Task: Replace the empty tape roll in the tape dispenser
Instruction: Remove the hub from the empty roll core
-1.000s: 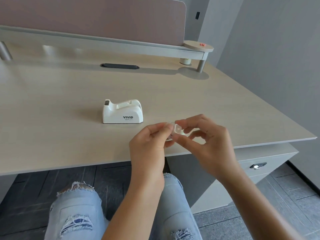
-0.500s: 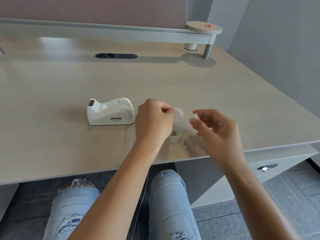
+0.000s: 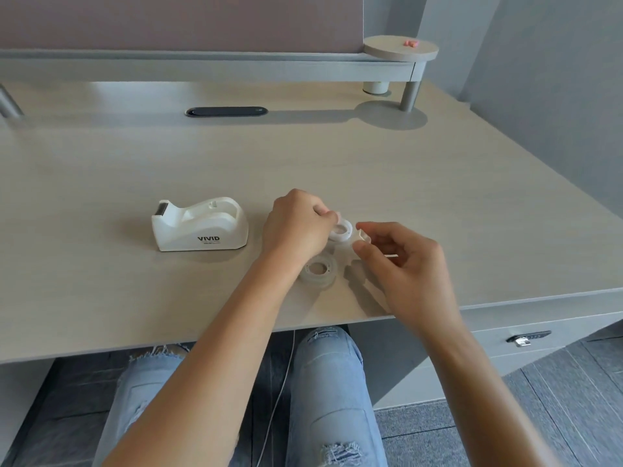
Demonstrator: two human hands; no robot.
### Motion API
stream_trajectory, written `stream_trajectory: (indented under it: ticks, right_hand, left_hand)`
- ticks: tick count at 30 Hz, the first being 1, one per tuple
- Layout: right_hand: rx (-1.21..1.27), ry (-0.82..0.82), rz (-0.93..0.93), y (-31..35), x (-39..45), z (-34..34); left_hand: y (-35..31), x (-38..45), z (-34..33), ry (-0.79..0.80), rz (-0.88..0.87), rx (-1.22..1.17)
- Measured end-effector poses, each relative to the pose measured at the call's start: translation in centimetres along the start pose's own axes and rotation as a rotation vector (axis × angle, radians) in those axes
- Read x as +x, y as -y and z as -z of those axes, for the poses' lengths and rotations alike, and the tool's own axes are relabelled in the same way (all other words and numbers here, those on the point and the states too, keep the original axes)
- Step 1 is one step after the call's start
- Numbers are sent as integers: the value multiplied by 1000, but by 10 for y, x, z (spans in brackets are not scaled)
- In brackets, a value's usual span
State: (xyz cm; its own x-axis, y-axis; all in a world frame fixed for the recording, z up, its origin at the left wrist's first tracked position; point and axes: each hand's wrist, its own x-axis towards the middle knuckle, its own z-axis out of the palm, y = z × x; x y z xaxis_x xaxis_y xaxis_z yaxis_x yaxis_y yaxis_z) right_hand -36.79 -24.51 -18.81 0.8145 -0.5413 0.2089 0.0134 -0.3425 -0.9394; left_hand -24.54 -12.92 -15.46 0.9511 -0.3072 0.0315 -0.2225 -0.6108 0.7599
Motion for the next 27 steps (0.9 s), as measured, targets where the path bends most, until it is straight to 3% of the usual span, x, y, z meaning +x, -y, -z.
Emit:
stream_trajectory:
  ticks: [3, 8, 13, 19, 24, 27]
  right_hand:
    - [4, -2, 14, -1, 0, 0]
    - [14, -13, 29, -2, -2, -1]
    - [19, -2, 32, -2, -5, 0]
    - [39, -1, 51, -1, -20, 1]
    - [66, 8, 55, 1, -40, -1]
    - [114, 6, 49, 6, -52, -1]
  left_hand:
    - [11, -22, 7, -61, -83, -57]
    - [36, -76, 15, -103, -409, 35]
    - [52, -100, 21, -2, -433, 192]
    - [66, -130, 21, -14, -539, 297]
    - [81, -144, 14, -266, -637, 312]
    - [85, -150, 15, -384, -581, 164]
